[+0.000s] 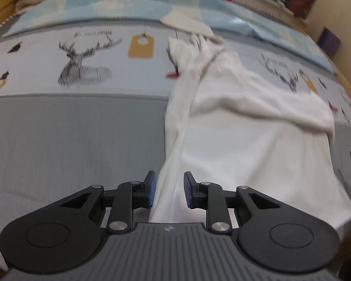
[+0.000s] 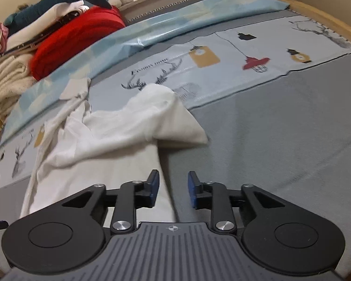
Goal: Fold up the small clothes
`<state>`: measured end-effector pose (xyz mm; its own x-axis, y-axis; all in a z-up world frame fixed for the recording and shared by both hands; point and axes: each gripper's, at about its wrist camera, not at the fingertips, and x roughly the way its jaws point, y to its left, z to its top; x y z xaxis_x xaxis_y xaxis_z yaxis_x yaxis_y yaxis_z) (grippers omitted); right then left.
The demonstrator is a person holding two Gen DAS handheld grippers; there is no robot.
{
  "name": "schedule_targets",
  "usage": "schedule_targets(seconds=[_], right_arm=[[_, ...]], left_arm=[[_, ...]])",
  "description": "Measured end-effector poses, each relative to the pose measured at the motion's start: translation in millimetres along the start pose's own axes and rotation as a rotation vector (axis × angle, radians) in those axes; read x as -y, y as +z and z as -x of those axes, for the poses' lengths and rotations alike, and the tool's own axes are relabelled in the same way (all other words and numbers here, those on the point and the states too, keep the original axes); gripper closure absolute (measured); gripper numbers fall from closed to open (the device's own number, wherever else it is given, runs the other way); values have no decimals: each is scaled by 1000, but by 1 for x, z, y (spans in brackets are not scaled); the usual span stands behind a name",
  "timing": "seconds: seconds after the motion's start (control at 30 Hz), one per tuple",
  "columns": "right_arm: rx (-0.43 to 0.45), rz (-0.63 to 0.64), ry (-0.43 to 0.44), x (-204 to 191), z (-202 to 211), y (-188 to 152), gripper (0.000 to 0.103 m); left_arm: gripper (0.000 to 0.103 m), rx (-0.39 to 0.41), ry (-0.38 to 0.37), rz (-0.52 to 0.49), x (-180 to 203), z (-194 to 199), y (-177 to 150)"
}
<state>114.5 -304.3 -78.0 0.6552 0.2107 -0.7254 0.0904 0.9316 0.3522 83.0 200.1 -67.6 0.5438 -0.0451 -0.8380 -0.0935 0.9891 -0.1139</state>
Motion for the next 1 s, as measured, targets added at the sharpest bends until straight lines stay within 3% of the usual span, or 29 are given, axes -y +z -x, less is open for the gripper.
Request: schedule_targets(seconds=[0.07,0.13,0.23,0.33,0.43,0.47,0.53,0.57,0.67,0.77,0.87,0.9,0.93,1.0], right_arm=[[-18,-49,3,-3,-15,10,70],[-5,-98,34,-7,-26,19,59],[-30,-144,40,-15,-54,31,57],[-46,-186,59,-20,-76,42,57],[-74,-185,-13,-25,-94,49,57],[-78,-194,-34,-26,-99,50,59],[-70,-211,-49,-26,-108,51,83],[-63,-204,-57,-29,-111,53,89],[5,-110,-123,-49,-114,63,94],[134,9,-146,-75,-109,82,94],[209,75,-136,-94,-109,100,94],[219,89,-131,-99,-111,105,94],[226,101,-130,-101,-113,110,94],[248,114,-130,-105,-118,118,95]], left_arm=[[75,38,-9,15,9,-2,14],[75,43,-20,-9,21,-12,32],[73,57,5,-64,41,-37,67],[61,83,12,-54,54,-66,99],[55,115,23,-44,65,-99,122],[52,122,28,-48,68,-109,127],[51,115,48,-83,76,-132,139],[51,116,63,-99,80,-141,144],[45,148,68,-135,90,-159,158],[45,179,105,-191,92,-176,164],[95,125,95,-203,77,-195,170],[95,137,120,-187,66,-194,172],[95,164,195,-152,53,-187,174],[98,197,316,23,17,-166,180]])
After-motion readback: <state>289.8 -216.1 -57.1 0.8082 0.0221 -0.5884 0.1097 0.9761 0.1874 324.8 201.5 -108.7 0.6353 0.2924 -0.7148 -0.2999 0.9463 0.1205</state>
